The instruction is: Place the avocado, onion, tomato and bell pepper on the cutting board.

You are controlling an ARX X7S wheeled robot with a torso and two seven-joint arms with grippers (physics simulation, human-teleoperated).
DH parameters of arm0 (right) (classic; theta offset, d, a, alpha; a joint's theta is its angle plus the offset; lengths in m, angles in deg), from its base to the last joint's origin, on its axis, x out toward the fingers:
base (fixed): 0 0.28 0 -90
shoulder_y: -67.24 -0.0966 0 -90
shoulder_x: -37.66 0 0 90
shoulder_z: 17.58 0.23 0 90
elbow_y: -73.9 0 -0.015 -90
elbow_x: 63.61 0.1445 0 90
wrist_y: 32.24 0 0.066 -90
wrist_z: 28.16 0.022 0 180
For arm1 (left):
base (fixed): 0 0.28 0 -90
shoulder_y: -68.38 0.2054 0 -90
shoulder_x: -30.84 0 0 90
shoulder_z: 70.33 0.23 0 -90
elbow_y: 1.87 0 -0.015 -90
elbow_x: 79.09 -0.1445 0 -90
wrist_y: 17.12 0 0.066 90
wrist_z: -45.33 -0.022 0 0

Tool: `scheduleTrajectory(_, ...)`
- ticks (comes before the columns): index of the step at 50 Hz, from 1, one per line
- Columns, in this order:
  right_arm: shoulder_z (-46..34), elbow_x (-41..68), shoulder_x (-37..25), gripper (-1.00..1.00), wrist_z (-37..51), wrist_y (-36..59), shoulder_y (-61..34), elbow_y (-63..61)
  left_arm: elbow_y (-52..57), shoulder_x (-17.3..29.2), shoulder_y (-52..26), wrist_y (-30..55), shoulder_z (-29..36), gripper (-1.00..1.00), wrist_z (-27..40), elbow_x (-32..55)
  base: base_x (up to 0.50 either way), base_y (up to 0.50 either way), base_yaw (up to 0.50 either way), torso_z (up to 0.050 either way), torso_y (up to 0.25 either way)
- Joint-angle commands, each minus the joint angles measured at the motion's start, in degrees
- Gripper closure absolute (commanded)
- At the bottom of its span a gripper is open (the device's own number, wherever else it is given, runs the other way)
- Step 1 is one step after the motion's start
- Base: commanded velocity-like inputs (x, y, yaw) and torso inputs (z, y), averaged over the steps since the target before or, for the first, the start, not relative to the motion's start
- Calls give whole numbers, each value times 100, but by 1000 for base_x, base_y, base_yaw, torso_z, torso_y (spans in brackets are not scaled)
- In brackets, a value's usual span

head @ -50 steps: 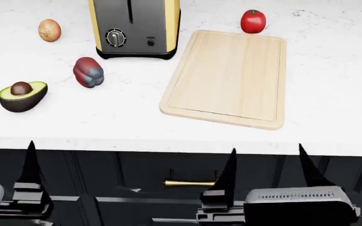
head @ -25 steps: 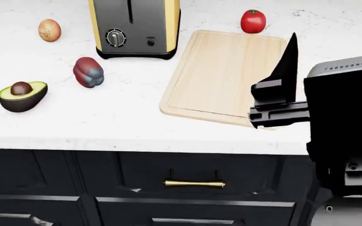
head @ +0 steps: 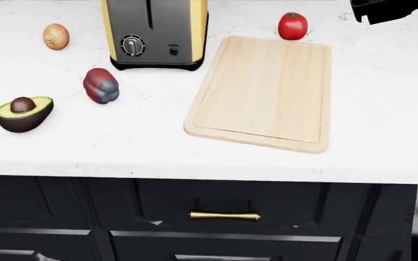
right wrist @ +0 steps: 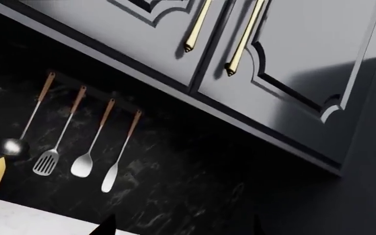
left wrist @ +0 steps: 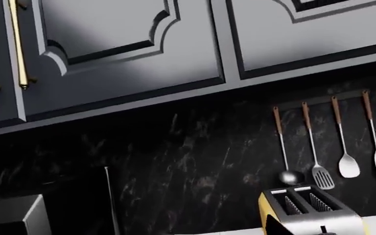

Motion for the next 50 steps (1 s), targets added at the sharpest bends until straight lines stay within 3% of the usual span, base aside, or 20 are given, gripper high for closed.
scheduleTrajectory(1, -135, -109, 46, -100, -273, -112, -727, 867, -1079, -5, -840, -551, 187, -100, -170, -256, 270, 0, 0, 0, 0)
scheduleTrajectory(23, -301, -112, 58, -100, -250, -309, -675, 1153, -1742, 291, -713, -1086, 284, -100, -170, -463, 325, 0, 0, 0, 0)
scheduleTrajectory(50, -186, -20, 49, -100, -281, -209, -369, 906, -1522, 372, -673, -856, 242, -100, -124, -424, 335, 0, 0, 0, 1)
